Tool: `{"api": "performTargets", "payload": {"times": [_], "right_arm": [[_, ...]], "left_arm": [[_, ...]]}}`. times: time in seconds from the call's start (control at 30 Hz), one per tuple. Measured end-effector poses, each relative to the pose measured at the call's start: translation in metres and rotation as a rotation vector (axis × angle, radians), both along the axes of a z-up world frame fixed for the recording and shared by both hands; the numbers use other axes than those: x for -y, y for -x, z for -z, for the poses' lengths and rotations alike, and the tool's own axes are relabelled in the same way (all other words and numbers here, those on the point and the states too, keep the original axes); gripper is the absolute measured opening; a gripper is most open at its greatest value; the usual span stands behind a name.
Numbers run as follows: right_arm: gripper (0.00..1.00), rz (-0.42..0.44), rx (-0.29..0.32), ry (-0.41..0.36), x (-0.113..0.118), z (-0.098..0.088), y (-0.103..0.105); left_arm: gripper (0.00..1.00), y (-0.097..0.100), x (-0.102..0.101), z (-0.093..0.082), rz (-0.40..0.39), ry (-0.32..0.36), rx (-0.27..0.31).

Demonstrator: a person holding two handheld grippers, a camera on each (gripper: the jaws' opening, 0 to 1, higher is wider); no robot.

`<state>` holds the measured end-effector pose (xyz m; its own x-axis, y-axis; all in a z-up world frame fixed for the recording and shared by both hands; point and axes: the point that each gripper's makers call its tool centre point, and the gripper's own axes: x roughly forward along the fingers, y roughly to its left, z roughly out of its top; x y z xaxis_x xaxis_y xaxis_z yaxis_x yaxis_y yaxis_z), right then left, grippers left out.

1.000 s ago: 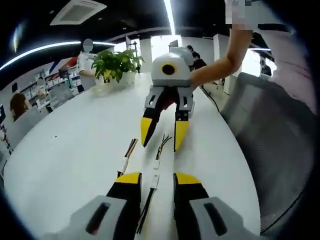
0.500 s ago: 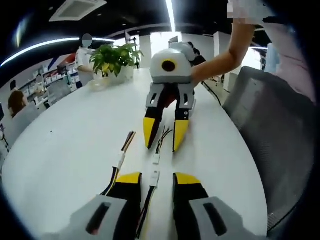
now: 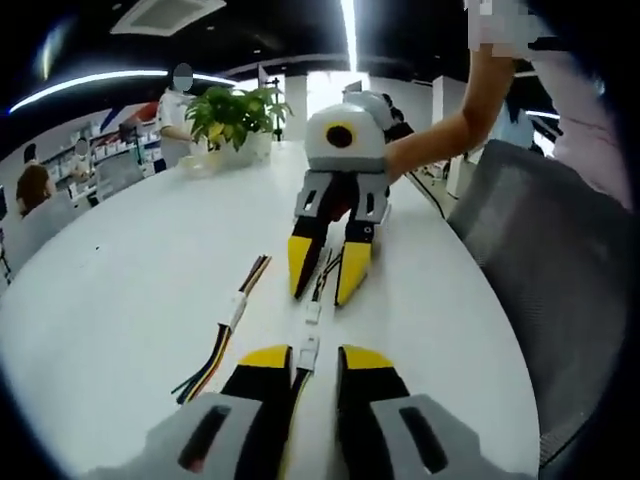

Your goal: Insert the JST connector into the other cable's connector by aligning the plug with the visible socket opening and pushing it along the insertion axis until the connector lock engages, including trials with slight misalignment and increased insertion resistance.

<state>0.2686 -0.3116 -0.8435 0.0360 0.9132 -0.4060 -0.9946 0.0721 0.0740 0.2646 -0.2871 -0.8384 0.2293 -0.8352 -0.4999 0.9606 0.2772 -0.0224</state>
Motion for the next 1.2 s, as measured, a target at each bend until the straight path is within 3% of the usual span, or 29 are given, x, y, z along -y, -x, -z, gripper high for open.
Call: {"api": "performTargets", "payload": {"times": [0.57, 1.2], "right_arm": [[0.04, -0.001, 0.012, -0.011, -0.0018, 0.0046, 0.0008], [0.04, -0.005, 0.005, -0.04, -0.0068, 0.0004, 0.0051]], "left_arm": [[0.06, -0.0041, -0.0025, 0.0057, 0.006, 0.028, 0.001], [0.01, -0.0081, 0.0015, 0.0023, 0.019, 0.059, 0.046]]}}
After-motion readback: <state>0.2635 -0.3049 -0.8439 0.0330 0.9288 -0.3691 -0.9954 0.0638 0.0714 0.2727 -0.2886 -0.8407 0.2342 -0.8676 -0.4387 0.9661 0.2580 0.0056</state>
